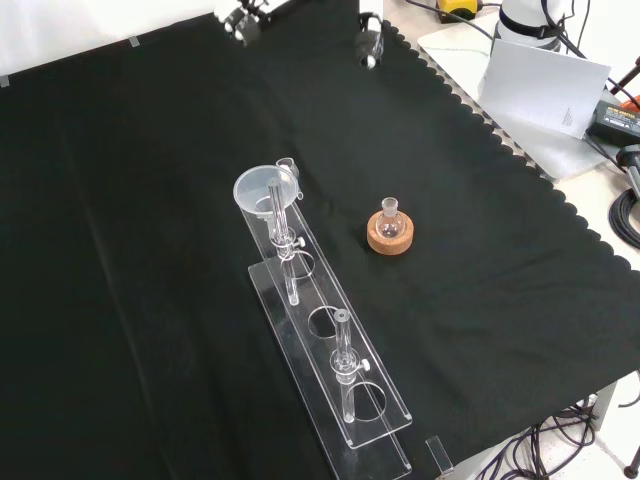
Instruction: Pick up the funnel from the transparent funnel stand.
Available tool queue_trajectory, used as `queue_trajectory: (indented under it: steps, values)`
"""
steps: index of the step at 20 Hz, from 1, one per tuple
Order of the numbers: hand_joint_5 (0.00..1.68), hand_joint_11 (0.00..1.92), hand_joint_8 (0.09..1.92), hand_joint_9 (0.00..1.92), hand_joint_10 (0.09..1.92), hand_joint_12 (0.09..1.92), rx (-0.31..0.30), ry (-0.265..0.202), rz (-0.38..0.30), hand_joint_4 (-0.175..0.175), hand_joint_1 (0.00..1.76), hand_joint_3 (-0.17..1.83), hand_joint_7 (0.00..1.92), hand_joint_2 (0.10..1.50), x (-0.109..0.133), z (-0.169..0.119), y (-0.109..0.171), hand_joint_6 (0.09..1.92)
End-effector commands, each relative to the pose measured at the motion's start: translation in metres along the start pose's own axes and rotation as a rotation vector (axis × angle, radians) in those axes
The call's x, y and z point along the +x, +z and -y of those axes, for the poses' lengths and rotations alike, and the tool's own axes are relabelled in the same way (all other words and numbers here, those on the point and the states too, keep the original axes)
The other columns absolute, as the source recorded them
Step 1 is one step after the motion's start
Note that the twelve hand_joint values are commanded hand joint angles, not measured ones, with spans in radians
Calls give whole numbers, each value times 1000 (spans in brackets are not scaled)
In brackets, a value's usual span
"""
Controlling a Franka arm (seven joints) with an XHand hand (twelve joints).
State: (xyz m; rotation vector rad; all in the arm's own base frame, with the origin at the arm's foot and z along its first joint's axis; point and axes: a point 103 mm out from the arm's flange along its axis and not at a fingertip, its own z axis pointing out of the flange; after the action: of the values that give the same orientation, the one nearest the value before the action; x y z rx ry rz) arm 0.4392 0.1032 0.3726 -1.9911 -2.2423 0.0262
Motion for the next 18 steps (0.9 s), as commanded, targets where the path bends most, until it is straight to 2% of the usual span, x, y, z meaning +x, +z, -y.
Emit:
queue_trajectory:
  steps: [1, 5, 12, 14, 18]
  values:
    - [0, 0, 87, 0, 87, 87, -5, 54, -24, 41, 302, 47, 0, 619, 19, -35, 22, 87]
    - [0, 0, 87, 0, 87, 87, 18, 87, -25, 39, 309, 47, 0, 621, 18, -49, 37, 87]
    - [0, 0, 87, 0, 87, 87, 23, 118, -40, 35, 325, 46, 0, 626, 19, -61, 59, 87]
    - [0, 0, 87, 0, 87, 87, 31, 116, -31, 32, 329, 46, 0, 628, 24, -66, 64, 87]
    - [0, 0, 87, 0, 87, 87, 50, 84, -19, 28, 335, 45, 0, 630, 41, -73, 74, 87]
